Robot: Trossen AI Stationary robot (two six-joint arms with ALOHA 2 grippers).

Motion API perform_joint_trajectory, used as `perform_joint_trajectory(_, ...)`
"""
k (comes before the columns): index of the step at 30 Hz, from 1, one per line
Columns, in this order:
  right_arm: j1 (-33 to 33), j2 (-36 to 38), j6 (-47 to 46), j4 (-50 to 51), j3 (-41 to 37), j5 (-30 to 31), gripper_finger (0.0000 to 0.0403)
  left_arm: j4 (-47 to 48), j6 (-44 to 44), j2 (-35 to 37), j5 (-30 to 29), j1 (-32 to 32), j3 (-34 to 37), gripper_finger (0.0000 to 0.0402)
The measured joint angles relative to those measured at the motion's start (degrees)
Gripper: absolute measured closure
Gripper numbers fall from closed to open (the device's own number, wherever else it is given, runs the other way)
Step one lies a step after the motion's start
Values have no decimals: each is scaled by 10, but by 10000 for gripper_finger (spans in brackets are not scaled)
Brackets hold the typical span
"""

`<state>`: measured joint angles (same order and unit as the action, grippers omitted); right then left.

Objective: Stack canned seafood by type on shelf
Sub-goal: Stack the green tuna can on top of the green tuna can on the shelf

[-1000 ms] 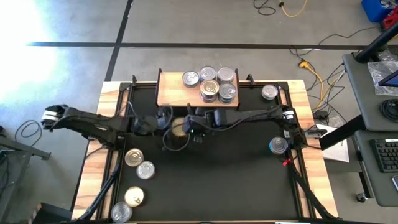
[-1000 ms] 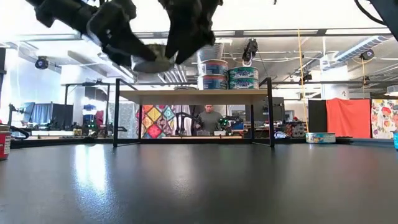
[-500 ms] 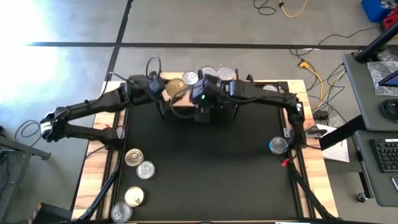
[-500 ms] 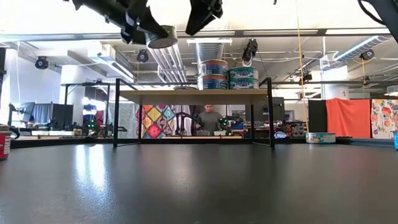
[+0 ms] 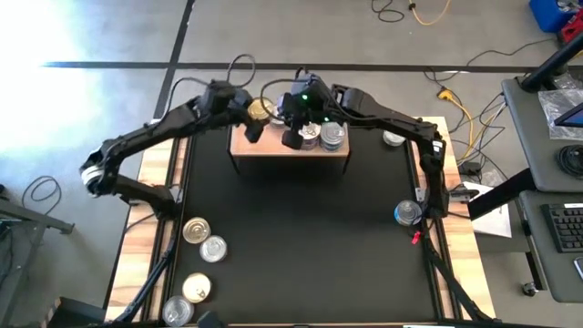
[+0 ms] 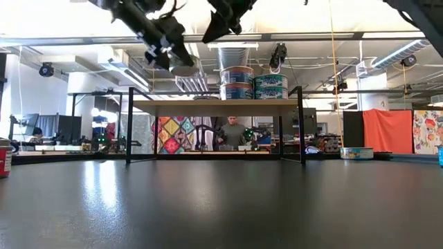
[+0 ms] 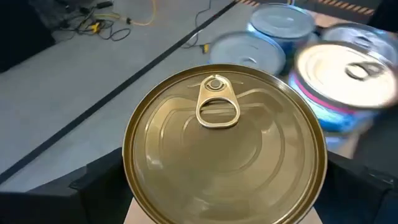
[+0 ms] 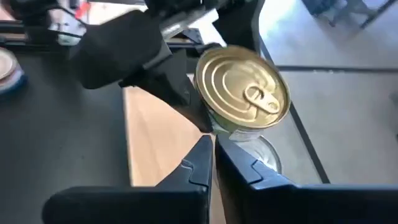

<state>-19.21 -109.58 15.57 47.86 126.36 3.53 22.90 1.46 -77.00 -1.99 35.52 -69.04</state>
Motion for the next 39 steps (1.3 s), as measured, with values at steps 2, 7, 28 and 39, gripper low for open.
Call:
perform_joint_trajectory(2, -15, -4, -4, 0, 0, -2, 393, 19, 9, -28, 1, 5, -34, 26)
perform_joint_trajectory(7, -49, -13, -10, -13, 0, -10, 394, 26, 12, -73, 49, 18, -71, 26)
perform_joint_trajectory(28, -127, -82, -8, -79, -2, -187, 394, -42, 10, -169, 51, 36, -69, 26)
perform_joint_trajectory(39, -128, -113, -10, -74, -2, -192, 394, -52, 25, -171, 77, 37, -69, 7)
